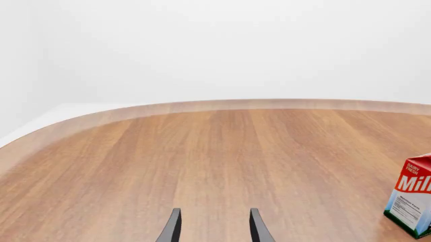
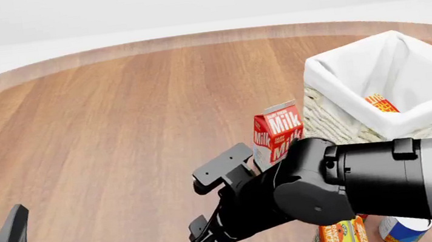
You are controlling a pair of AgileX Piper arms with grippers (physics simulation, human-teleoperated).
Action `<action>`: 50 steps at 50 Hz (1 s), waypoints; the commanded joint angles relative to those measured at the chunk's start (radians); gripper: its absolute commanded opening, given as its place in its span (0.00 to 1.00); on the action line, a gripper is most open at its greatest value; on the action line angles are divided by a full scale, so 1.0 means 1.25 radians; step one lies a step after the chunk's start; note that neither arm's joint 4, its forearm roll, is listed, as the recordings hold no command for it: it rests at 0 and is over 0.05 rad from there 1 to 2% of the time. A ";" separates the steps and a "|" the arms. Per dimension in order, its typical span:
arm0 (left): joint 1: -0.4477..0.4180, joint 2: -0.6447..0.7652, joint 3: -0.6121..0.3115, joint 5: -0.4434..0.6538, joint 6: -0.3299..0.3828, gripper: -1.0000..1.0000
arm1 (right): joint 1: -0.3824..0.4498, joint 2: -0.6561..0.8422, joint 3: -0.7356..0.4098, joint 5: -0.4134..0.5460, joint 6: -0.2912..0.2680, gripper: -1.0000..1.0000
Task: Pick up the cream cheese box and the butter, and put them in the basket.
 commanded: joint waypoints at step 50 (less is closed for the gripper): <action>0.000 0.000 0.000 0.000 0.000 1.00 | -0.012 0.021 0.061 -0.073 0.014 1.00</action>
